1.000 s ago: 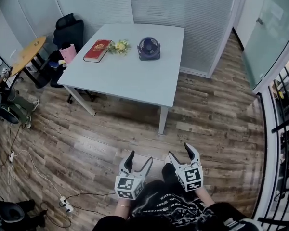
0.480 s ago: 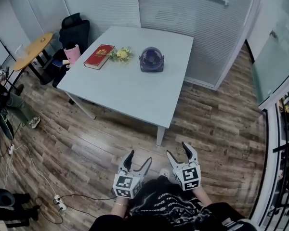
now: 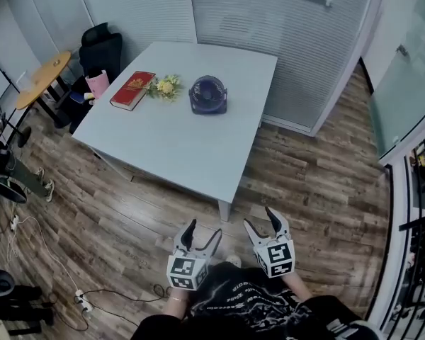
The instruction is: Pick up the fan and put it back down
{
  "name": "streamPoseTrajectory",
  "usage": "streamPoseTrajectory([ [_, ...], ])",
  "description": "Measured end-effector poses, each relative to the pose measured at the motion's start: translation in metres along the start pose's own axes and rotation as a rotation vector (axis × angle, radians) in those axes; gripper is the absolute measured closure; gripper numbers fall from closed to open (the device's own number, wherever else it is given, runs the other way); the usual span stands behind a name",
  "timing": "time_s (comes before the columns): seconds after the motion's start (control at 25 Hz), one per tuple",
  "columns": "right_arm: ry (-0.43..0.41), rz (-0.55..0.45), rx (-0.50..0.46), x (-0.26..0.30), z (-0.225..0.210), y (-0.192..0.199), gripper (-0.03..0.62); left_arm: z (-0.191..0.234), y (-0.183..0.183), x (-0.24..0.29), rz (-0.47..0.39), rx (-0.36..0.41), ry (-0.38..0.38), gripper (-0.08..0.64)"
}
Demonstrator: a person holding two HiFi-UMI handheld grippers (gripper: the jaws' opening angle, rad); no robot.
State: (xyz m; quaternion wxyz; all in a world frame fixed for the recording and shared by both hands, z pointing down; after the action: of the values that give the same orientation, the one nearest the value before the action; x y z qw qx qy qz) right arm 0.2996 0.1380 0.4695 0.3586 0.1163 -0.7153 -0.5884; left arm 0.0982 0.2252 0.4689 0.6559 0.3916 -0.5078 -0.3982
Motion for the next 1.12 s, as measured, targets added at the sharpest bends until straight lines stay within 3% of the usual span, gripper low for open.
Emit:
streamPoseTrajectory([
  [0.36, -0.04, 0.035, 0.004, 0.013, -0.004, 0.005, 0.313, 0.001, 0.0, 0.018, 0.01, 0.007, -0.002, 0.206],
  [0.64, -0.012, 0.057, 0.01, 0.03, -0.02, 0.003, 0.313, 0.013, -0.01, 0.049, 0.008, 0.006, 0.019, 0.206],
  [1.12, 0.035, 0.082, 0.022, 0.125, -0.045, -0.036, 0.314, 0.093, -0.059, 0.125, 0.031, 0.056, 0.017, 0.206],
])
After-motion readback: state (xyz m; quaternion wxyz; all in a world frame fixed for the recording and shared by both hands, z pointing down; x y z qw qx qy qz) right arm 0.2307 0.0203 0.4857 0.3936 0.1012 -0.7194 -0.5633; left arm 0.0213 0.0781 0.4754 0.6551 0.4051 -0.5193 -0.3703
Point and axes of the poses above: the fingertips, and each gripper's own axes: x forward along the fingers, z to its left, y out of its underside, the point moved 9 cm from there along -x, backward along the fingers, and after that the axes turned 4 degrees about -y, right-handed, at the moved point
